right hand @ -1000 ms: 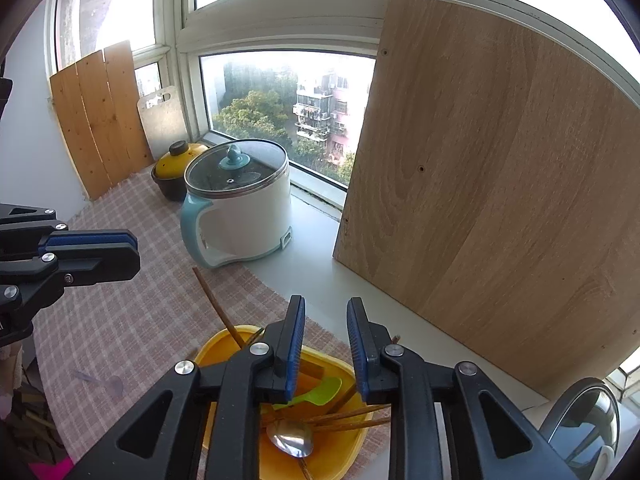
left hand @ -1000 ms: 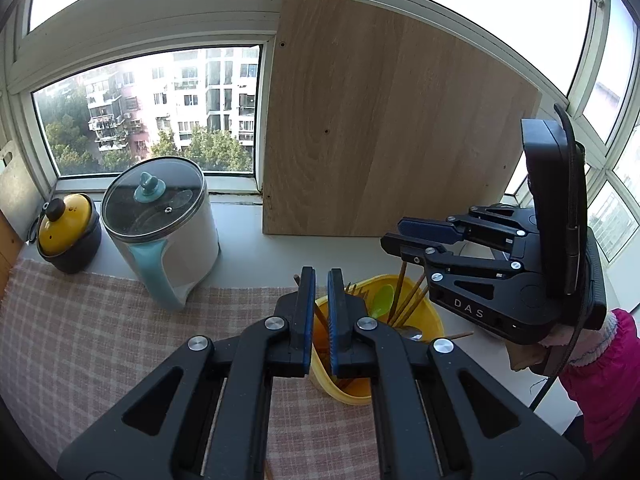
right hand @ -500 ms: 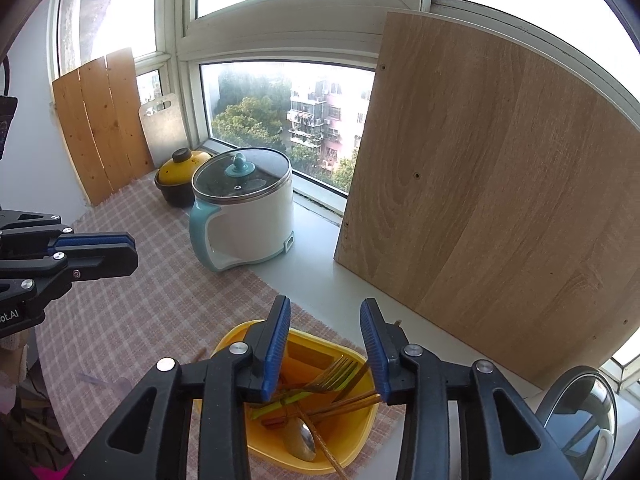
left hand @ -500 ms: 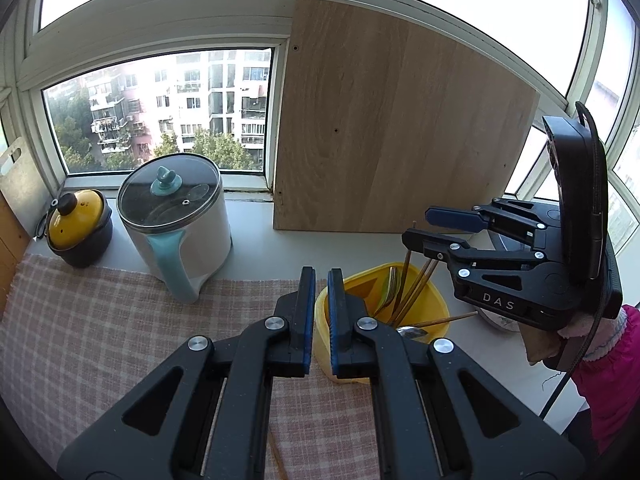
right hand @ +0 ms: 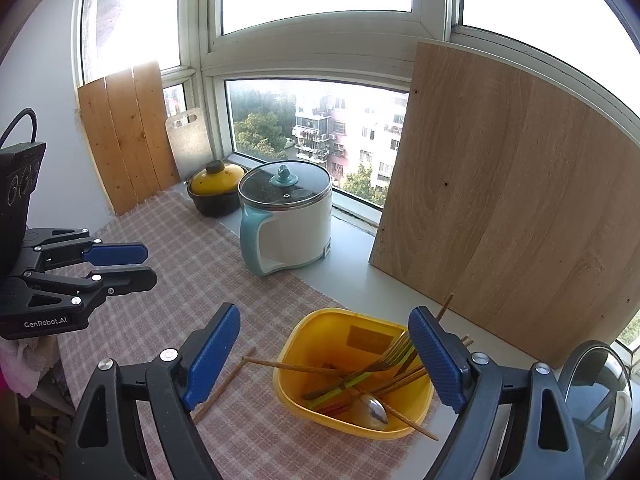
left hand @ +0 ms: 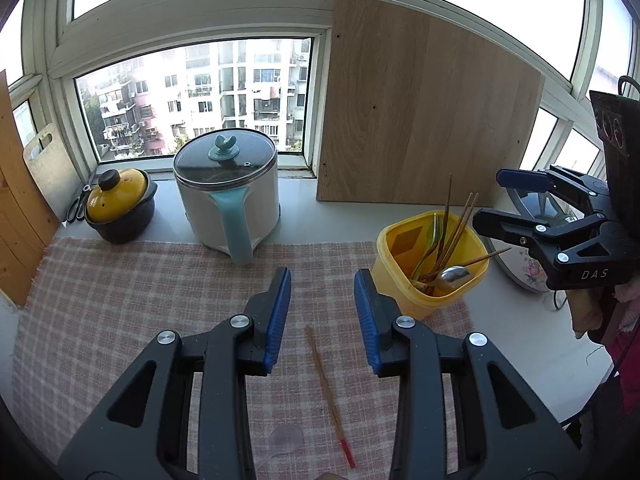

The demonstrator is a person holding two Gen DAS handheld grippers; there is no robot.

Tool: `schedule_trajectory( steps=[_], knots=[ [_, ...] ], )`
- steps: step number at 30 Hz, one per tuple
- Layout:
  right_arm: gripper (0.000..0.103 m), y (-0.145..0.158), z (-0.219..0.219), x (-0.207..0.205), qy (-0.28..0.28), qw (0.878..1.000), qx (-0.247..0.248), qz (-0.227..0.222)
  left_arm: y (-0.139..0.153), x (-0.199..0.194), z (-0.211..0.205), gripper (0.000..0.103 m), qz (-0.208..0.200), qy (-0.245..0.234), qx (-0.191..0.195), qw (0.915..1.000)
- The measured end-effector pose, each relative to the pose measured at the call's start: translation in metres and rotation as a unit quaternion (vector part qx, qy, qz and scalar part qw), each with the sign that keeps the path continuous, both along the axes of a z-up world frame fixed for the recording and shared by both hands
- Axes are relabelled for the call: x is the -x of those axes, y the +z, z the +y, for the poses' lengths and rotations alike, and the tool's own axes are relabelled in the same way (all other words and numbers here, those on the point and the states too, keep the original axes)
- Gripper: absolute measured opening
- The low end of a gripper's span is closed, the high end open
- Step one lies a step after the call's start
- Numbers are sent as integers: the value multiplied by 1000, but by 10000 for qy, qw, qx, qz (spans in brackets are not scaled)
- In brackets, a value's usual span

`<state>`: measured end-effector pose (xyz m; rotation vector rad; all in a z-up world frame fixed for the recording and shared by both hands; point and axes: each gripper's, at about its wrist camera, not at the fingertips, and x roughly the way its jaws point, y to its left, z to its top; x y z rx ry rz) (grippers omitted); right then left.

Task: Organize utensils
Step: 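Move both open tools back over the clear spoon and red-tipped chopstick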

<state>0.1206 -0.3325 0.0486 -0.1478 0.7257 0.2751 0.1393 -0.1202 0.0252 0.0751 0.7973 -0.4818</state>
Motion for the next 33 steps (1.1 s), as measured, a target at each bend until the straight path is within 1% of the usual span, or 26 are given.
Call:
schedule_trajectory(
  steps=[4, 5, 10, 16, 18, 22, 25, 26, 30, 33],
  knots=[
    [99, -7, 12, 12, 16, 10000, -22, 4, -22, 7, 26, 33, 241, 60, -101, 9996],
    [100, -10, 14, 15, -5, 10000, -29, 1, -29, 9, 33, 33, 314, 63, -129, 9994],
    [100, -26, 24, 24, -32, 9997, -175, 179, -65, 23, 61, 33, 762, 47, -296, 9966],
    [100, -48, 39, 36, -60, 9988, -254, 415, -108, 40, 82, 33, 1233, -45, -464, 9913],
    [100, -56, 43, 39, -73, 9981, -300, 528, -121, 46, 83, 33, 1356, -131, -573, 9890],
    [99, -73, 50, 44, -136, 9961, -372, 790, -149, 57, 77, 33, 1573, -467, -846, 9828],
    [95, -86, 56, 44, -191, 9938, -394, 1024, -169, 60, 71, 33, 1727, -653, -1038, 9773],
    [93, -90, 58, 44, -200, 9928, -413, 1105, -175, 61, 69, 33, 1758, -704, -1108, 9756],
    [91, -106, 66, 44, -237, 9899, -403, 1337, -194, 63, 61, 33, 1793, -895, -1389, 9698],
    [88, -115, 70, 44, -292, 9880, -373, 1469, -203, 60, 60, 33, 1848, -941, -1447, 9675]
  ],
)
